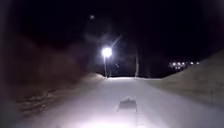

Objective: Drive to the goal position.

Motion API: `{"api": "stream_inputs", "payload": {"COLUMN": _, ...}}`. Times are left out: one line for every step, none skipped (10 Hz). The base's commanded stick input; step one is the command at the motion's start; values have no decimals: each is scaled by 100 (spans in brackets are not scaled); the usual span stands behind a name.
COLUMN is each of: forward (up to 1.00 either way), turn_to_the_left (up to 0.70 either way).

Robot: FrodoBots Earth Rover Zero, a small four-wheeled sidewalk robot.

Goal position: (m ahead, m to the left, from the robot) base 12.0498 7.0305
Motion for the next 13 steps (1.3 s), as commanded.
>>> {"api": "stream_inputs", "payload": {"forward": 70, "turn_to_the_left": 0}}
{"api": "stream_inputs", "payload": {"forward": 70, "turn_to_the_left": 0}}
{"api": "stream_inputs", "payload": {"forward": 70, "turn_to_the_left": 0}}
{"api": "stream_inputs", "payload": {"forward": 70, "turn_to_the_left": 0}}
{"api": "stream_inputs", "payload": {"forward": 70, "turn_to_the_left": 0}}
{"api": "stream_inputs", "payload": {"forward": 70, "turn_to_the_left": 0}}
{"api": "stream_inputs", "payload": {"forward": 70, "turn_to_the_left": 0}}
{"api": "stream_inputs", "payload": {"forward": 70, "turn_to_the_left": 0}}
{"api": "stream_inputs", "payload": {"forward": 70, "turn_to_the_left": 0}}
{"api": "stream_inputs", "payload": {"forward": 70, "turn_to_the_left": 0}}
{"api": "stream_inputs", "payload": {"forward": 70, "turn_to_the_left": 0}}
{"api": "stream_inputs", "payload": {"forward": 70, "turn_to_the_left": 0}}
{"api": "stream_inputs", "payload": {"forward": 70, "turn_to_the_left": 0}}
